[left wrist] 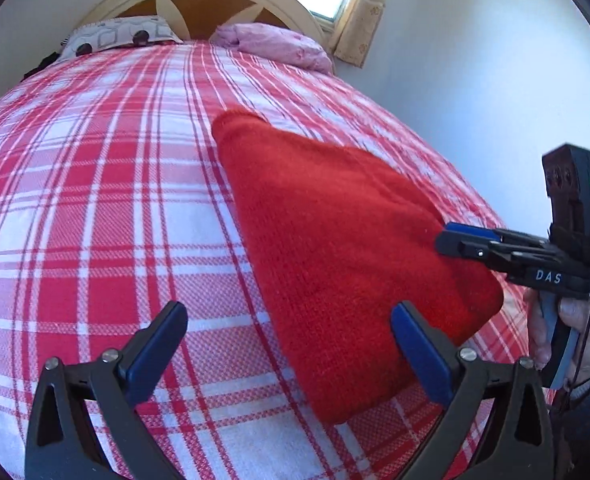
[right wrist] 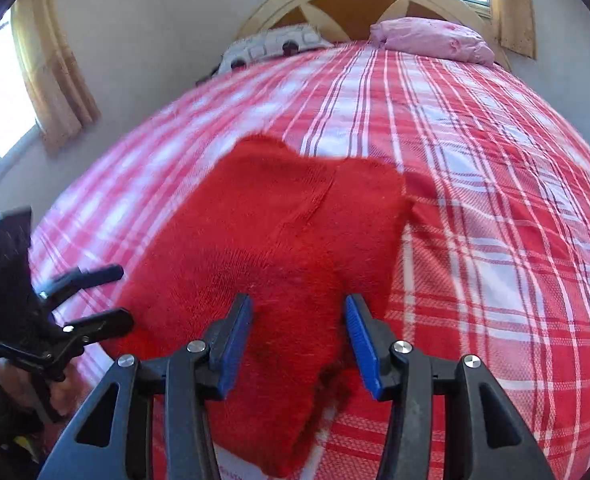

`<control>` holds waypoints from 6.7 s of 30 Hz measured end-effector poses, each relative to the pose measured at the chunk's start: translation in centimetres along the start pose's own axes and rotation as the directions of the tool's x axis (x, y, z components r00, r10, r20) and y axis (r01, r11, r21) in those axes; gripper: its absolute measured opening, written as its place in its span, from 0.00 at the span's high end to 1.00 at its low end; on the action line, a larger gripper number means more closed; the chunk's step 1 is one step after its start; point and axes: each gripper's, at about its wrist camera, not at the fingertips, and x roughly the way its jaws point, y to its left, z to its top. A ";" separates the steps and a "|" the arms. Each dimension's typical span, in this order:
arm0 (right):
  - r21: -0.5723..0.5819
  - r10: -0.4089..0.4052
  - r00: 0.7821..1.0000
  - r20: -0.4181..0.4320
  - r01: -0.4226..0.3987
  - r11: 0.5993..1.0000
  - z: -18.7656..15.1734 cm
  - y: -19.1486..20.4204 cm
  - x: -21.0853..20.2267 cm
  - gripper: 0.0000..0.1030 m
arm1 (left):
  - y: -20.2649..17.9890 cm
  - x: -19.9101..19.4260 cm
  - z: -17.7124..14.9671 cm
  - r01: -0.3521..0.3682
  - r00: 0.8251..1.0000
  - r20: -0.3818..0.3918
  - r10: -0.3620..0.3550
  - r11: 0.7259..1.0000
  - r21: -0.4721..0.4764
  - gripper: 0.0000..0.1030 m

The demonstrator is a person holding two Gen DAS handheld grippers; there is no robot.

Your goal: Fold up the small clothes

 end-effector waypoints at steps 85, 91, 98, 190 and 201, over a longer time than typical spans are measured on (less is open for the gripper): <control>0.228 0.424 0.904 0.052 -0.424 0.877 7.0 11.5 6.8 0.84 | 3.1 -13.4 -4.2 -0.046 0.999 0.018 0.046 0.999 -0.004 0.61; 0.208 0.456 0.889 0.028 -0.452 0.868 7.2 14.9 8.3 0.84 | 5.1 -15.0 -4.8 -0.078 0.996 0.032 0.079 0.997 -0.024 0.62; 0.192 0.494 0.870 -0.005 -0.484 0.854 7.2 18.8 10.4 0.84 | 7.1 -16.6 -5.5 -0.129 0.990 0.042 0.131 0.990 -0.052 0.62; -0.153 0.125 0.973 0.192 -0.096 0.984 -6.7 34.0 -5.8 0.40 | 7.5 -33.5 -14.5 -0.413 0.844 0.320 0.431 0.902 -0.125 0.00; -0.434 0.185 0.918 0.351 -0.016 0.901 -11.5 40.8 -16.4 0.27 | 4.3 -38.4 -13.5 -0.439 0.777 0.453 0.438 0.892 -0.109 0.00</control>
